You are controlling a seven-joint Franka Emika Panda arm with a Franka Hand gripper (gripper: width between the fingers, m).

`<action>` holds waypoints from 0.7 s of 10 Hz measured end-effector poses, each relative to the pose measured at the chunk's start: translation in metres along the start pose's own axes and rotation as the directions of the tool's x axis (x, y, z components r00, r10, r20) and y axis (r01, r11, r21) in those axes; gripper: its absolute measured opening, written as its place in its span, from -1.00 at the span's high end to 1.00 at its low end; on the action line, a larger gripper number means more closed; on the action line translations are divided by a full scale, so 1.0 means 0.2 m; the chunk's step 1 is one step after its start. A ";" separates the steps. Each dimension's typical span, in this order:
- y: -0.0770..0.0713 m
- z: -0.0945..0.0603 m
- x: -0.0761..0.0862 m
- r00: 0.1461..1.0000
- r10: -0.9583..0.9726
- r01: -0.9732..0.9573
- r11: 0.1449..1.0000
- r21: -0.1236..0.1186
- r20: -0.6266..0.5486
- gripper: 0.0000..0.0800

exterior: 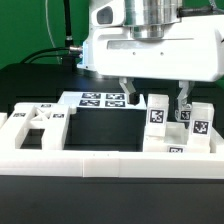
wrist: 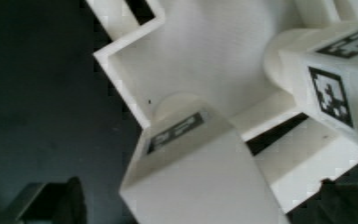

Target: Assemble chair

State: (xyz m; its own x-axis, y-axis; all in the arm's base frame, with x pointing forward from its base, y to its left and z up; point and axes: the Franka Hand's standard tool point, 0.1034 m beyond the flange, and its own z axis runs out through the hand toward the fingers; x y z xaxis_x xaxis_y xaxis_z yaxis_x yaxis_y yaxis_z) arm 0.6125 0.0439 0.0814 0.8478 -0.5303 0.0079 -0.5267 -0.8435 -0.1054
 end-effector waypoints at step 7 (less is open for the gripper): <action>0.01 0.02 -0.01 0.956 -0.294 0.294 0.956 -0.004 -0.004 -0.40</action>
Offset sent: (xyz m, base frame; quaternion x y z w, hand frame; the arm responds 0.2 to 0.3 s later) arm -0.0068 0.0024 -0.0006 -0.0031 0.0145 -0.1148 0.9933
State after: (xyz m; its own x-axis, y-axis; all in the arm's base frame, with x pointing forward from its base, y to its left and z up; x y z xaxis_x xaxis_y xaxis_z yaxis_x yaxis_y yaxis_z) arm 0.6098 0.0444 0.0782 0.9650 -0.2588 0.0425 -0.2540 -0.9626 -0.0948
